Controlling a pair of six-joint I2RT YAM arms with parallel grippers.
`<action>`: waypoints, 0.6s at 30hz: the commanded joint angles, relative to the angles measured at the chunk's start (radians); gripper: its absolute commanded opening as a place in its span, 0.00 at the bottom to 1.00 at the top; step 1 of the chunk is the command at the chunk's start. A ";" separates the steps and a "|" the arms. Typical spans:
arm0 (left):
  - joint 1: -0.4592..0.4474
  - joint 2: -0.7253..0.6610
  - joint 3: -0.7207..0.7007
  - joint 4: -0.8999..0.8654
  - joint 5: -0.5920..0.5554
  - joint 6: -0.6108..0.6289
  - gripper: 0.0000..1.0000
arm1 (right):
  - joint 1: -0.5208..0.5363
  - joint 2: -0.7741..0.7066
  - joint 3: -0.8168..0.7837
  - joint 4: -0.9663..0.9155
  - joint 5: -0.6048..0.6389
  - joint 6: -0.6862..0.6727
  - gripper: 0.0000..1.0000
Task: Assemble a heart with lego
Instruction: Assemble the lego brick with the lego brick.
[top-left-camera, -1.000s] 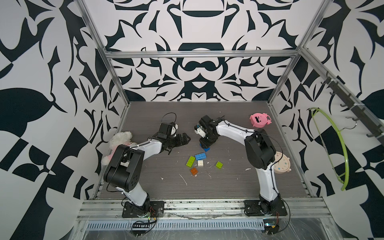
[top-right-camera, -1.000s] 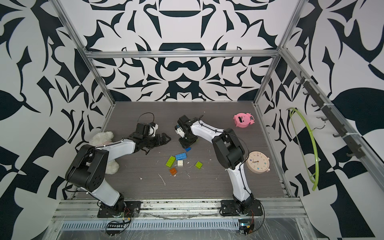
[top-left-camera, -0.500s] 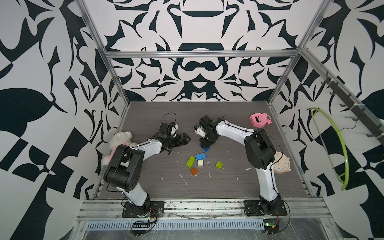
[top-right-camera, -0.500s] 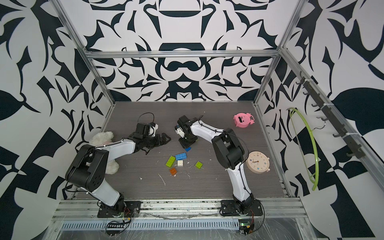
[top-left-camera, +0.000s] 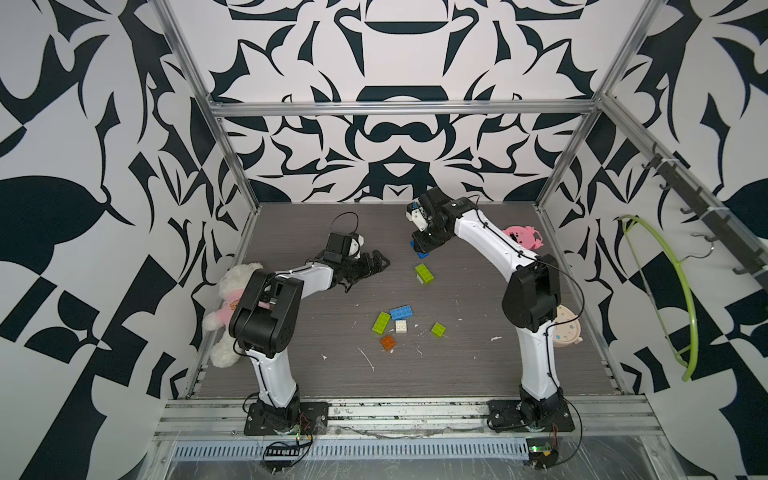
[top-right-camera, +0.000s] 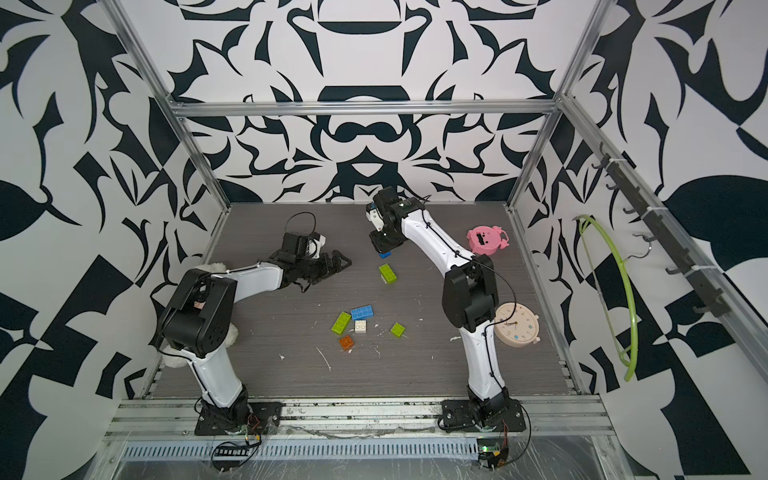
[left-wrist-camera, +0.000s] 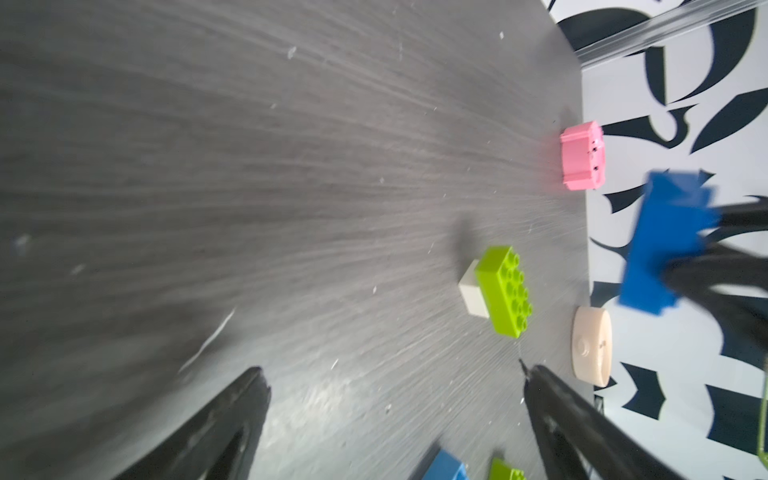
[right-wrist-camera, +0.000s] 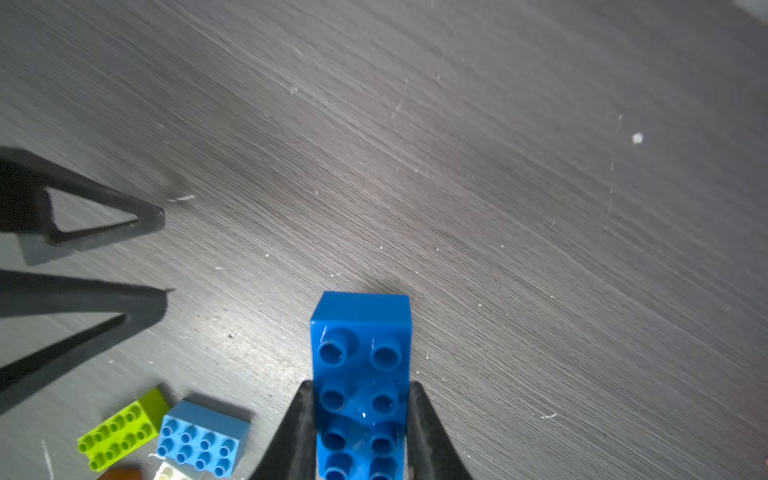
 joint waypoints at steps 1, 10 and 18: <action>-0.017 0.058 0.053 0.020 0.065 -0.047 0.99 | 0.006 0.036 0.023 -0.061 0.011 0.003 0.23; -0.071 0.148 0.155 -0.009 0.113 -0.072 0.99 | 0.007 0.031 -0.014 -0.080 0.005 0.015 0.23; -0.091 0.166 0.189 -0.006 0.117 -0.085 0.99 | 0.008 0.024 -0.057 -0.076 0.004 0.015 0.23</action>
